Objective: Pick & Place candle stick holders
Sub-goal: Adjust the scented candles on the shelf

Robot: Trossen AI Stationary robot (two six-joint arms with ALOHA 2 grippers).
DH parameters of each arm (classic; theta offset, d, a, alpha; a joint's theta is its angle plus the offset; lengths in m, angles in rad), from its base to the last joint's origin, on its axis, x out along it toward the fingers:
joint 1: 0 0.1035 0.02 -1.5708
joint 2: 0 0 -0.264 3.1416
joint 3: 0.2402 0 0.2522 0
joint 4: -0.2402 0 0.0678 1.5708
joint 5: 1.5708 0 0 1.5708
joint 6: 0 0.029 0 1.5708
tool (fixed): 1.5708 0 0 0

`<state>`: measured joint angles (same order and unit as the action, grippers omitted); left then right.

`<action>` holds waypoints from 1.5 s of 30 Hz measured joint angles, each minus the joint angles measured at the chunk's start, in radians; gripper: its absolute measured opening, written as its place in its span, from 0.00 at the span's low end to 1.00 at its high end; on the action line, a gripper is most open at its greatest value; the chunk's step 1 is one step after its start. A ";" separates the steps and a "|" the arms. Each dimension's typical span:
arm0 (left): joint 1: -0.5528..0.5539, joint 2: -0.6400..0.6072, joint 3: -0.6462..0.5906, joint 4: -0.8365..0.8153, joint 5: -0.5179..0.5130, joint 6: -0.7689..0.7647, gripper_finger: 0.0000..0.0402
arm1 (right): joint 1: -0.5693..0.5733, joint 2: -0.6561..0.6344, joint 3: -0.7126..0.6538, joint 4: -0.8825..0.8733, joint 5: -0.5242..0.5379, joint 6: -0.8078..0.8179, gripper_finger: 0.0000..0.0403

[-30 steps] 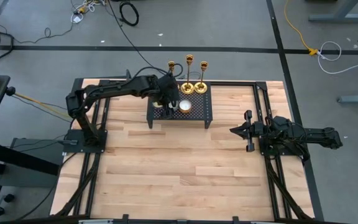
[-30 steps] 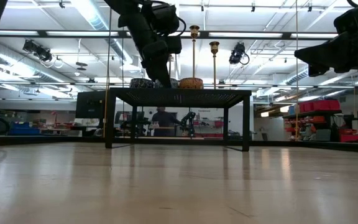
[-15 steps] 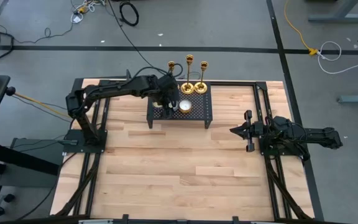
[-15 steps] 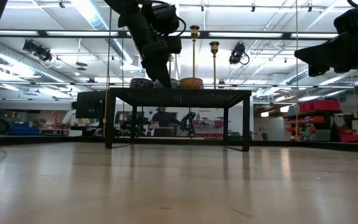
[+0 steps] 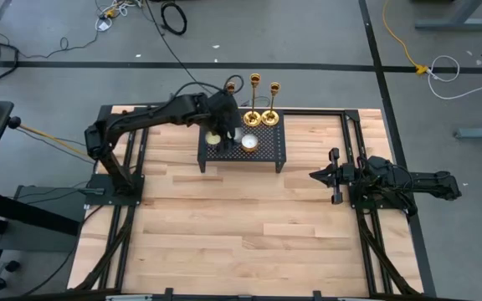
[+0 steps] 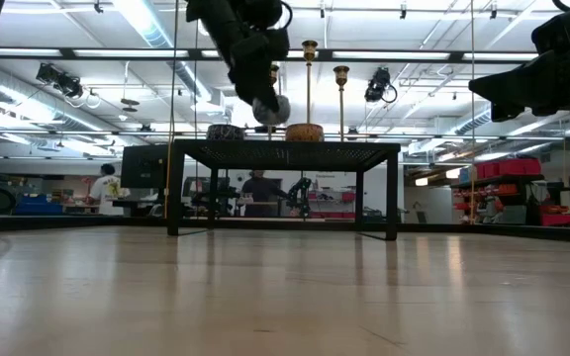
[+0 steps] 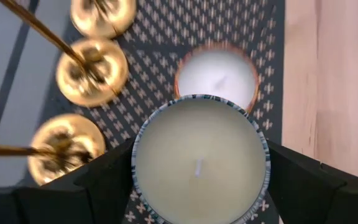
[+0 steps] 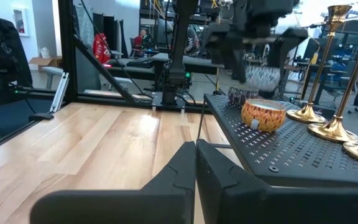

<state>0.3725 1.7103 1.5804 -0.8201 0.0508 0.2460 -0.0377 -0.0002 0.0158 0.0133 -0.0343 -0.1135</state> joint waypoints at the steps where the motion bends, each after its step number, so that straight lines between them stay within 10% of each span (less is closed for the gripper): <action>1: 0.000 0.000 0.018 -0.008 0.000 0.000 0.79 | 0.000 0.000 0.000 0.000 0.000 0.000 0.03; 15: 0.001 0.000 0.234 -0.207 0.000 -0.020 0.79 | 0.000 0.000 0.000 0.000 0.000 0.000 0.03; 45: 0.119 0.001 0.226 -0.341 -0.004 -0.025 0.79 | 0.000 0.000 0.000 0.000 0.000 0.000 0.03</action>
<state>0.4913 1.7115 1.8061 -1.1606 0.0463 0.2214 -0.0378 -0.0002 0.0160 0.0133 -0.0343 -0.1135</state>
